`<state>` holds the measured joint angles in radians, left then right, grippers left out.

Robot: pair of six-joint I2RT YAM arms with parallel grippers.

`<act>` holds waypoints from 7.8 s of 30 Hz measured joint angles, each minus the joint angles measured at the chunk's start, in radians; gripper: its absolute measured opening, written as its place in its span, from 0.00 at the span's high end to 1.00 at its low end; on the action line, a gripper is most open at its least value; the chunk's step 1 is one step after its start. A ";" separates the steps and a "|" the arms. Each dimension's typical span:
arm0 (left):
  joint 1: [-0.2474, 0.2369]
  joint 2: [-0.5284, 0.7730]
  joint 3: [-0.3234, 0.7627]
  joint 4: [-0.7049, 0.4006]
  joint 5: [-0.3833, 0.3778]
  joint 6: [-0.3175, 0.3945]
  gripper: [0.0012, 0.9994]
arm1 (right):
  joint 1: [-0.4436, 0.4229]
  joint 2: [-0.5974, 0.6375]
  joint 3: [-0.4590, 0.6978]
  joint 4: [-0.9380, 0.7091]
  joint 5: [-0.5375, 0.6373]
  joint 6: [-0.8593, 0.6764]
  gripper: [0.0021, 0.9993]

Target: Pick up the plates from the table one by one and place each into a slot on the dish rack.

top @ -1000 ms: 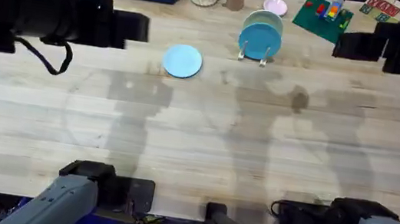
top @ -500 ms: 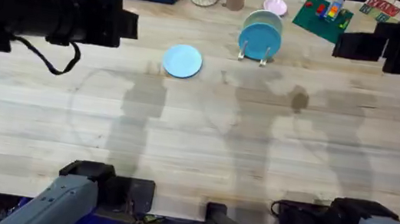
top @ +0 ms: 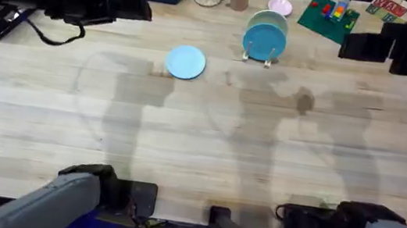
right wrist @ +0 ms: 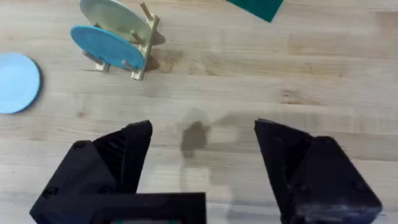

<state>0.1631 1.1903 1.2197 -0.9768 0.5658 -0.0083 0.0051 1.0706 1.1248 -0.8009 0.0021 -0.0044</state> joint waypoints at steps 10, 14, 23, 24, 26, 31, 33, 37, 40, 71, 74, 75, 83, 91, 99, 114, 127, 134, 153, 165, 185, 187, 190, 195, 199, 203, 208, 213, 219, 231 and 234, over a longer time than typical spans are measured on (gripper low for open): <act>0.025 0.220 0.002 0.023 0.111 0.053 0.96 | 0.000 0.000 0.000 0.000 0.000 0.000 0.01; 0.025 0.283 0.002 0.031 0.125 0.082 0.96 | 0.000 0.000 0.000 0.000 0.000 0.000 0.00; 0.027 0.413 0.002 0.042 0.185 0.158 0.96 | 0.000 0.000 0.000 0.000 0.000 0.000 0.01; 0.027 0.432 0.002 0.042 0.193 0.166 0.96 | 0.000 0.000 0.000 0.000 0.000 0.000 0.01; 0.027 0.467 0.002 0.042 0.205 0.181 0.96 | 0.000 0.000 0.000 0.000 0.000 0.000 0.01; 0.040 0.557 0.002 0.069 0.252 0.212 0.96 | 0.000 0.000 0.000 0.000 0.000 0.000 0.00; 0.049 0.584 0.002 0.075 0.268 0.224 0.96 | 0.000 0.000 0.000 0.000 0.000 0.000 0.00; 0.058 0.625 0.002 0.081 0.281 0.251 0.96 | 0.000 0.000 0.000 0.000 0.000 0.000 0.00; 0.058 0.647 0.002 0.107 0.285 0.264 0.96 | 0.000 0.000 0.000 0.000 0.000 0.000 0.00; 0.044 0.860 0.005 0.190 0.380 0.294 0.96 | 0.000 0.000 0.000 0.000 0.000 0.000 0.01; 0.044 0.860 0.006 0.187 0.379 0.294 0.96 | 0.000 0.000 0.000 0.000 0.000 0.000 0.01; 0.044 0.860 0.006 0.187 0.379 0.294 0.96 | 0.000 0.000 0.000 0.000 0.000 0.000 0.00; 0.044 0.860 0.006 0.188 0.379 0.294 0.96 | 0.018 0.000 0.000 0.012 -0.007 0.000 0.01; 0.044 0.860 0.006 0.187 0.379 0.294 0.96 | 0.176 0.000 0.000 0.017 -0.018 0.005 0.01; 0.044 0.860 0.006 0.187 0.378 0.294 0.96 | 0.342 0.000 0.002 0.064 -0.019 0.068 0.01; 0.044 0.860 0.006 0.187 0.378 0.294 0.96 | 0.538 0.203 0.006 0.237 -0.030 0.168 0.01; 0.044 0.860 0.006 0.187 0.378 0.294 0.96 | 0.594 0.408 0.006 0.400 -0.097 0.255 0.01; 0.044 0.860 0.006 0.187 0.378 0.294 0.96 | 0.599 0.499 0.006 0.504 -0.101 0.296 0.00; 0.044 0.860 0.006 0.187 0.378 0.294 0.96 | 0.623 0.693 0.006 0.715 -0.131 0.348 0.00; 0.044 0.860 0.006 0.187 0.378 0.294 0.96 | 0.623 0.778 0.006 0.854 -0.131 0.472 0.01; 0.044 0.860 0.006 0.187 0.378 0.294 0.96 | 0.637 0.867 0.008 0.955 -0.175 0.639 0.01; 0.044 0.860 0.006 0.187 0.377 0.294 0.96 | 0.638 0.867 0.009 0.959 -0.175 0.649 0.01; 0.044 0.860 0.006 0.186 0.377 0.294 0.96 | 0.638 0.867 0.010 0.962 -0.175 0.659 0.04; 0.044 0.860 0.006 0.187 0.377 0.294 0.96 | 0.639 0.867 0.010 0.962 -0.175 0.684 0.21; 0.044 0.860 0.006 0.186 0.377 0.294 0.96 | 0.642 0.876 0.011 0.965 -0.179 0.702 0.40; 0.044 0.860 0.006 0.186 0.377 0.294 0.96 | 0.648 0.902 0.011 0.971 -0.182 0.713 0.59; 0.045 0.860 0.007 0.184 0.378 0.294 0.96 | 0.647 0.907 0.012 0.991 -0.191 0.721 0.89; 0.056 0.860 0.015 0.180 0.391 0.294 0.96 | 0.646 0.897 0.024 1.000 -0.210 0.731 0.96; 0.056 0.860 0.015 0.180 0.391 0.294 0.96 | 0.645 0.897 0.024 0.999 -0.213 0.731 0.97; 0.045 0.822 0.014 0.157 0.315 0.293 0.96 | 0.654 0.872 0.024 0.980 -0.191 0.689 0.97; 0.037 0.768 0.012 0.138 0.245 0.293 0.96 | 0.647 0.835 0.024 0.959 -0.166 0.674 0.97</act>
<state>0.1996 1.9584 1.2316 -0.8386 0.8105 0.2848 0.6522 1.9058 1.1484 0.1585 -0.1637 0.6691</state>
